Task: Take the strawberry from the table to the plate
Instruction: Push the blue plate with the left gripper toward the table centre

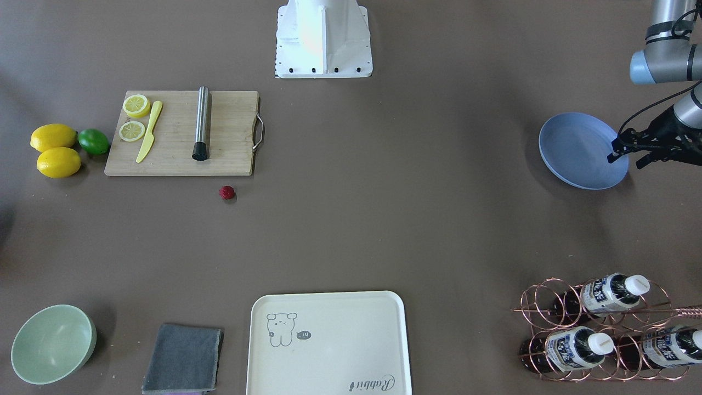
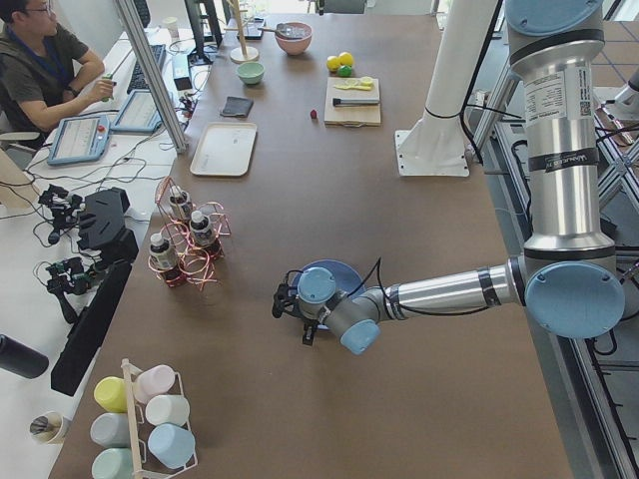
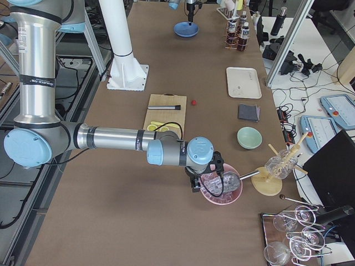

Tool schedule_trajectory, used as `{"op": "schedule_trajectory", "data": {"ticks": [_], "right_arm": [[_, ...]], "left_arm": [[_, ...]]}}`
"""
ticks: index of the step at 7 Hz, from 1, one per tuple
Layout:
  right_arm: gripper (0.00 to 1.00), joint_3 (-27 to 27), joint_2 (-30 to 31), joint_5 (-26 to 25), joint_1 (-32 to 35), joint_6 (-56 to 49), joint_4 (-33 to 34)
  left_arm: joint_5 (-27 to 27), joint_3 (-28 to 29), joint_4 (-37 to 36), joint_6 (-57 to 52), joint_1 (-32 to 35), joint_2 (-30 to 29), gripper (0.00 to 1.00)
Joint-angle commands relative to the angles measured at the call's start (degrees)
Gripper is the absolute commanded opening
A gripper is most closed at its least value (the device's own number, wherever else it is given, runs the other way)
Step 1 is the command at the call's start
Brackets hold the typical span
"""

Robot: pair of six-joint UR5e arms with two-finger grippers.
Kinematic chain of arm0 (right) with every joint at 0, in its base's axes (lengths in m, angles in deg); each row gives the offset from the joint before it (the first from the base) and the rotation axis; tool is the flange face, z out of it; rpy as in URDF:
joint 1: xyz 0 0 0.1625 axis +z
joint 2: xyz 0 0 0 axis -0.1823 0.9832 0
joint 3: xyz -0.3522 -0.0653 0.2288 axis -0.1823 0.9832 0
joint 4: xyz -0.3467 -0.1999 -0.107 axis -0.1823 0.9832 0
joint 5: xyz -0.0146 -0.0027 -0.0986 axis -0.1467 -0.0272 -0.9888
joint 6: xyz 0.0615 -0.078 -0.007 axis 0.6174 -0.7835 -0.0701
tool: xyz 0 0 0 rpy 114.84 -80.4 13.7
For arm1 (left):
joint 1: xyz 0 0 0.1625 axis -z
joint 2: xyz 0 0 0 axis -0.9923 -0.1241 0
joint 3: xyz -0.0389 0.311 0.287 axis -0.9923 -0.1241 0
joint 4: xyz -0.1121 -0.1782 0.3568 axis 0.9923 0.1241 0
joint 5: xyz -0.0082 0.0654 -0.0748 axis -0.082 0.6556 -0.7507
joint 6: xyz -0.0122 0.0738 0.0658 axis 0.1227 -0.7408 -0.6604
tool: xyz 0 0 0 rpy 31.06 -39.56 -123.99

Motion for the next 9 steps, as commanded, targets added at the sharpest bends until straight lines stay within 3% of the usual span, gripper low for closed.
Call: {"op": "schedule_trajectory", "data": {"ticks": [1, 2, 3, 5, 6, 9], "right_arm": [[1.0, -0.1, 0.0, 0.1, -0.1, 0.0, 0.1], [1.0, -0.2, 0.0, 0.1, -0.1, 0.0, 0.1], [1.0, -0.1, 0.0, 0.1, -0.1, 0.0, 0.1], [1.0, -0.2, -0.1, 0.1, -0.2, 0.1, 0.0], [1.0, -0.6, -0.1, 0.1, -0.3, 0.1, 0.0], [1.0, -2.7, -1.3, 0.3, -3.3, 3.2, 0.0]], "left_arm": [[0.0, 0.1, 1.4, 0.5, -0.6, 1.0, 0.41], [0.1, 0.1, 1.4, 0.6, -0.6, 1.0, 0.13], [0.0, 0.0, 1.4, 0.6, -0.6, 0.9, 0.0], [-1.4, -2.4, 0.9, 0.9, -0.5, 0.9, 0.0], [-5.7, -5.7, 0.8, 6.5, 0.0, 0.0, 0.0], [-5.6, -17.0, 0.0, 31.0, -7.5, -5.2, 0.0]]}}
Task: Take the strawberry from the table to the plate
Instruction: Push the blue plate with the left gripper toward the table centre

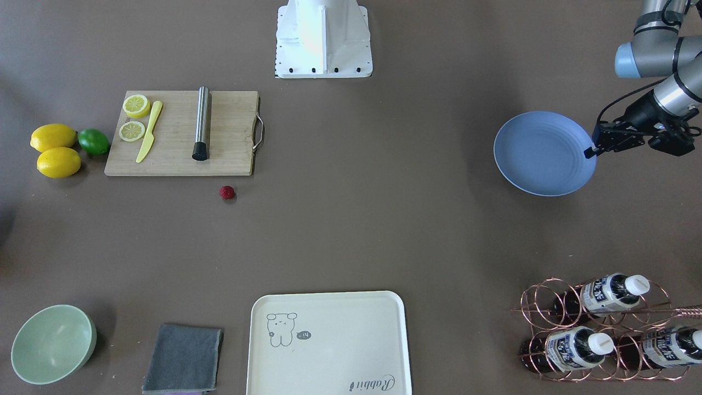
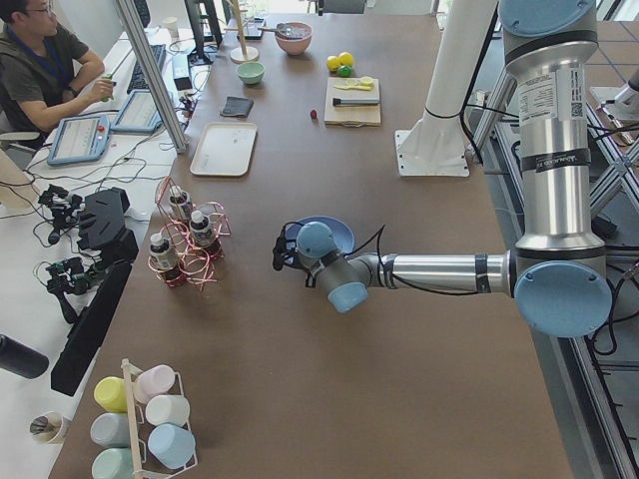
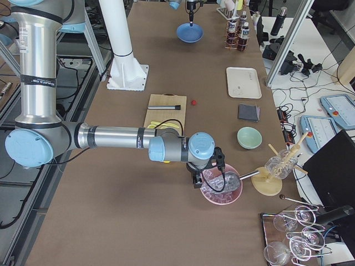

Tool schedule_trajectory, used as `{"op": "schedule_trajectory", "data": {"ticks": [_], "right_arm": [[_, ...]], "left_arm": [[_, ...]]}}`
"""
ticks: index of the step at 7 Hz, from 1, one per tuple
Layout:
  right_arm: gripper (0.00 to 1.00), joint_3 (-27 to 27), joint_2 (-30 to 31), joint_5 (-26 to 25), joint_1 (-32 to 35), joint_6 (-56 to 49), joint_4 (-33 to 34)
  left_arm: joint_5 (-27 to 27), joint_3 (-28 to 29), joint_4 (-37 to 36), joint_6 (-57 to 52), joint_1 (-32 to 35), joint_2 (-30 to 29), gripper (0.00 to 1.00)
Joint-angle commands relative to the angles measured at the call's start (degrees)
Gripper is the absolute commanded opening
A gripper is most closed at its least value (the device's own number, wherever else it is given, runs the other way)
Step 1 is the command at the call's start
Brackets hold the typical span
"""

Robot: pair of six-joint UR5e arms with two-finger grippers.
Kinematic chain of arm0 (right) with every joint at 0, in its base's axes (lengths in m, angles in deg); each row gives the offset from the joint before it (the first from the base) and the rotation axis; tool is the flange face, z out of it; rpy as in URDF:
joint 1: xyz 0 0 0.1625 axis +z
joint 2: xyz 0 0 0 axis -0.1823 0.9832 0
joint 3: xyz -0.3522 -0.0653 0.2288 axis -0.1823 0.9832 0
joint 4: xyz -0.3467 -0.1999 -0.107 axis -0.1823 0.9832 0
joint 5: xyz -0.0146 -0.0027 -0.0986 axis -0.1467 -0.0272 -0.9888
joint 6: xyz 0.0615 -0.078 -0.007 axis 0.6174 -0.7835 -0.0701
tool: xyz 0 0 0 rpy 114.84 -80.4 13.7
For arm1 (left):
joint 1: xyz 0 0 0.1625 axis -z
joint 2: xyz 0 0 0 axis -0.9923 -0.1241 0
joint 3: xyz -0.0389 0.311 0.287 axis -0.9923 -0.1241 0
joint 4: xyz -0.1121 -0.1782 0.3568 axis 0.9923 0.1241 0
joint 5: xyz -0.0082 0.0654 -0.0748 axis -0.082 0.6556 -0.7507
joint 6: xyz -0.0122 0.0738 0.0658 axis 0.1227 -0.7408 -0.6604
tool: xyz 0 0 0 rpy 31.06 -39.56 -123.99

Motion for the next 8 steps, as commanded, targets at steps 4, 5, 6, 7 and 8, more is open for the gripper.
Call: {"op": "schedule_trajectory", "data": {"ticks": [4, 5, 6, 7, 8], "right_arm": [[1.0, -5.5, -6.3, 0.2, -11.3, 29.0, -6.2], [1.0, -5.2, -6.5, 0.1, -15.4, 39.4, -14.1], [1.0, -5.2, -8.4, -0.6, -19.4, 48.9, -19.0], [1.0, -5.9, -10.8, -3.5, -23.4, 55.9, -20.0], [1.0, -7.7, -12.4, -9.7, -28.8, 61.9, -20.1]], "left_arm": [[14.4, -16.7, -29.0, 20.7, -17.3, -19.1, 0.0], [19.6, -16.0, -30.1, 27.4, -23.7, -23.5, 0.0], [24.8, -14.3, -30.2, 30.5, -29.3, -26.7, 0.0], [27.7, -10.6, -30.1, 31.1, -31.1, -30.0, 0.0], [29.4, -8.4, -29.9, 31.8, -32.7, -31.7, 0.0]]}}
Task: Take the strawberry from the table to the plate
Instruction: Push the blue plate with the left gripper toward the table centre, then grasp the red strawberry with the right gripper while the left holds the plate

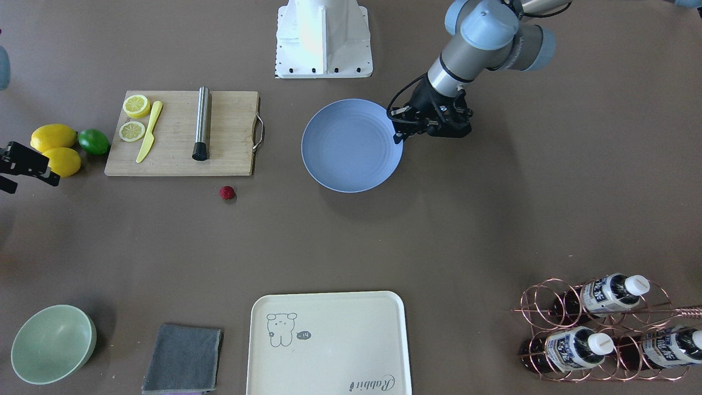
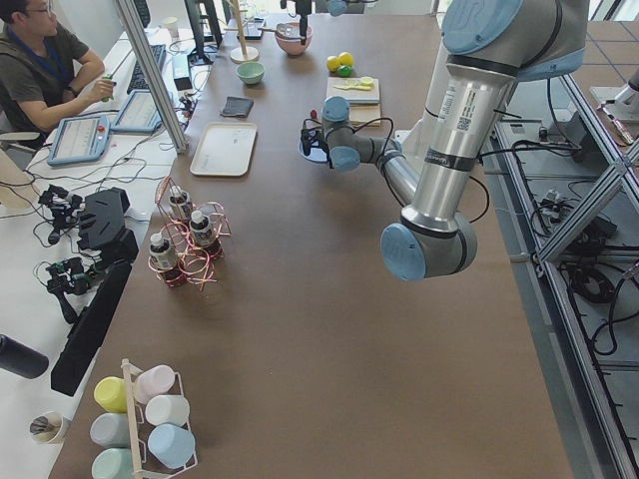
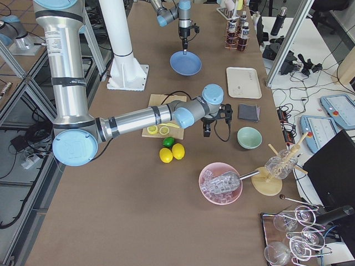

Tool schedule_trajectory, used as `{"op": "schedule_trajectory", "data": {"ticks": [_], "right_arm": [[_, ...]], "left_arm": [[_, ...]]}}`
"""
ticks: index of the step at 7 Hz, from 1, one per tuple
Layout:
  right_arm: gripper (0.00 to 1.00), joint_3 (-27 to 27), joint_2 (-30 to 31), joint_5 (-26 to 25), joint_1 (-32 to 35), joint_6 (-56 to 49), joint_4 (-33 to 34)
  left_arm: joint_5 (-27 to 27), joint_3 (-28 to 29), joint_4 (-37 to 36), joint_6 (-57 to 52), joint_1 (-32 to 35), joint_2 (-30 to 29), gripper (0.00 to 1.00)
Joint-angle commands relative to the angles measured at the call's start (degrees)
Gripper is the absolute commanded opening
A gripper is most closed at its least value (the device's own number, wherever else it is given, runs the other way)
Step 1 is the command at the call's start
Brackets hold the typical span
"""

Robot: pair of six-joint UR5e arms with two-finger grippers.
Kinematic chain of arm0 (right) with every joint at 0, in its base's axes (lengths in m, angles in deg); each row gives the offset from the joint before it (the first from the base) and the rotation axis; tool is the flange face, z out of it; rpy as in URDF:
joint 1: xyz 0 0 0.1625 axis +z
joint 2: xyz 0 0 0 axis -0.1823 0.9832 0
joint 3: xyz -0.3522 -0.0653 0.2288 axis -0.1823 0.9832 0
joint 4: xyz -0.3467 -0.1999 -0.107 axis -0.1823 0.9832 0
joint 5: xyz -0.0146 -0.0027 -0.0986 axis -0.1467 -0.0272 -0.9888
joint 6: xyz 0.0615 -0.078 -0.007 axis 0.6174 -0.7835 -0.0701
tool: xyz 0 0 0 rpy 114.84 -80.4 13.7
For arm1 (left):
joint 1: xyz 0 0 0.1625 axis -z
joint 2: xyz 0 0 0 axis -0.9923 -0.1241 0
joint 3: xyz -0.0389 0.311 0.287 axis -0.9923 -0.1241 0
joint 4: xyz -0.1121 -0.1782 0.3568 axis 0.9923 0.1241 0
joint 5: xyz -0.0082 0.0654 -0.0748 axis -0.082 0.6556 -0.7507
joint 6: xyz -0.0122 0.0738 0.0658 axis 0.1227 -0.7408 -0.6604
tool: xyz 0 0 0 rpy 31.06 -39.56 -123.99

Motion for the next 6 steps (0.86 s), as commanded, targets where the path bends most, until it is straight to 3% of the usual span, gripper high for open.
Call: {"op": "schedule_trajectory", "data": {"ticks": [1, 3, 6], "right_arm": [[1.0, -2.0, -4.2, -8.1, -9.0, 11.3, -1.2], [1.0, -2.1, -7.1, -10.0, -14.2, 15.3, -1.2], [0.99, -0.7, -10.3, -17.1, -22.3, 18.7, -0.8]], "left_arm": [[3.2, 3.8, 0.3, 1.3, -3.1, -3.2, 0.0], [3.4, 5.7, 0.7, 1.6, -3.2, -3.8, 0.0], [3.5, 7.3, 0.7, 1.7, -3.2, -4.0, 0.0]]}}
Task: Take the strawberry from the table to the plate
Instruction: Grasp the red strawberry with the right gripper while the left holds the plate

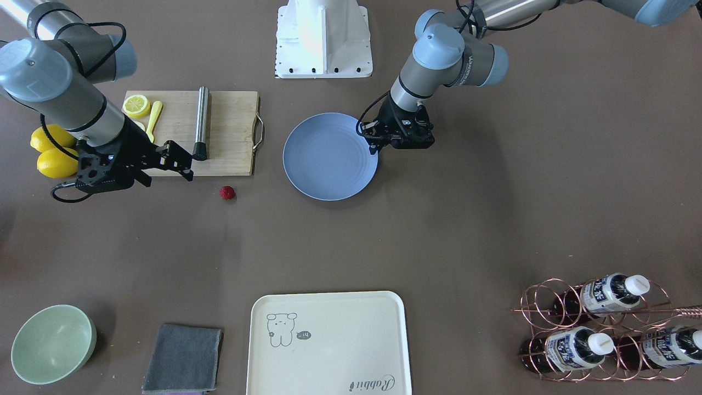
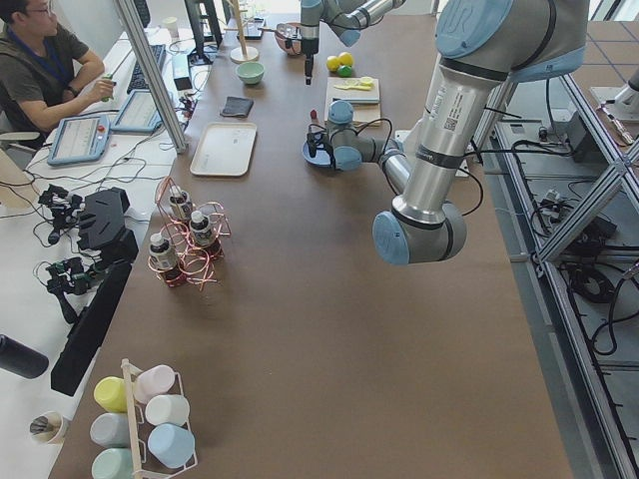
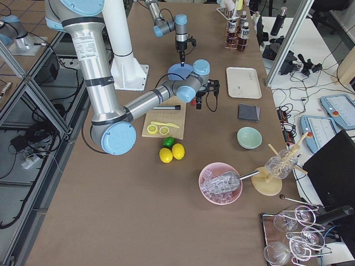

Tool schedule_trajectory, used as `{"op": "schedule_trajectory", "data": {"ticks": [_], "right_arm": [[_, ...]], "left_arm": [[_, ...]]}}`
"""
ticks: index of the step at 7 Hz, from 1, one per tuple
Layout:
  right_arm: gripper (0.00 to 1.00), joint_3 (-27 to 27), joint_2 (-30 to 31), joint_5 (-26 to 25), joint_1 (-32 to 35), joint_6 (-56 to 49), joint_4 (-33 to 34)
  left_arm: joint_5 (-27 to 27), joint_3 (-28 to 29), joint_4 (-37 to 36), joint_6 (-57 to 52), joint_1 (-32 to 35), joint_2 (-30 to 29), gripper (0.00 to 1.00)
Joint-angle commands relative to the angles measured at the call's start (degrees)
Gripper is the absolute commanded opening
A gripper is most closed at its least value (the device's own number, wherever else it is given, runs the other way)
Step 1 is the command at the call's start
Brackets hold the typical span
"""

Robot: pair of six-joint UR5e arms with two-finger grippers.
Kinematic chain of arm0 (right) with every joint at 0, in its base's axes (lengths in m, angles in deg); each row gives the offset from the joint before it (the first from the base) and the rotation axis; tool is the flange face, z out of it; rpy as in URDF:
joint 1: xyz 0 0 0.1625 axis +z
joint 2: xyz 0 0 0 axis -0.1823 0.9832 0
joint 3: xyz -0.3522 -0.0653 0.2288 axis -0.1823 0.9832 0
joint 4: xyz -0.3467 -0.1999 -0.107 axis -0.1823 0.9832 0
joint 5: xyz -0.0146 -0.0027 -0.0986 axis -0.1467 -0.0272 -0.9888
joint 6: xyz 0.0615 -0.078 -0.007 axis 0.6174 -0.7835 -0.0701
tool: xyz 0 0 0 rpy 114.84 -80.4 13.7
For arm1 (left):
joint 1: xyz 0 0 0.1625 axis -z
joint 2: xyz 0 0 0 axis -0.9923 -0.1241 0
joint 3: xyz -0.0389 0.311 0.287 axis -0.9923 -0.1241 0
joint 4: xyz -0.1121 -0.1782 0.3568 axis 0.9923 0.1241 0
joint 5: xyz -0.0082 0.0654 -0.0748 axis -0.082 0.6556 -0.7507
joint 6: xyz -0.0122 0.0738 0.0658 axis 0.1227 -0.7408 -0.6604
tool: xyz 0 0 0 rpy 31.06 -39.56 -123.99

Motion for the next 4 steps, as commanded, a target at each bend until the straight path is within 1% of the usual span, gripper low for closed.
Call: {"op": "schedule_trajectory", "data": {"ticks": [1, 2, 3, 4], "right_arm": [[0.99, 0.8, -1.6, -4.0, -4.4, 1.9, 0.2], [0.99, 0.9, -1.6, -5.1, -5.7, 1.9, 0.2], [0.98, 1.8, -2.0, -6.6, -7.2, 2.4, 0.2], [0.96, 4.0, -3.9, -6.8, -7.8, 2.4, 0.2]], "left_arm": [[0.0, 0.3, -0.2, 0.0, 0.0, -0.1, 0.11], [0.5, 0.3, -0.3, -0.1, 0.0, -0.1, 0.77], [1.3, 0.2, -0.3, -0.1, 0.0, -0.1, 0.93], [1.3, 0.2, -0.3, -0.1, 0.0, -0.1, 0.96]]}}
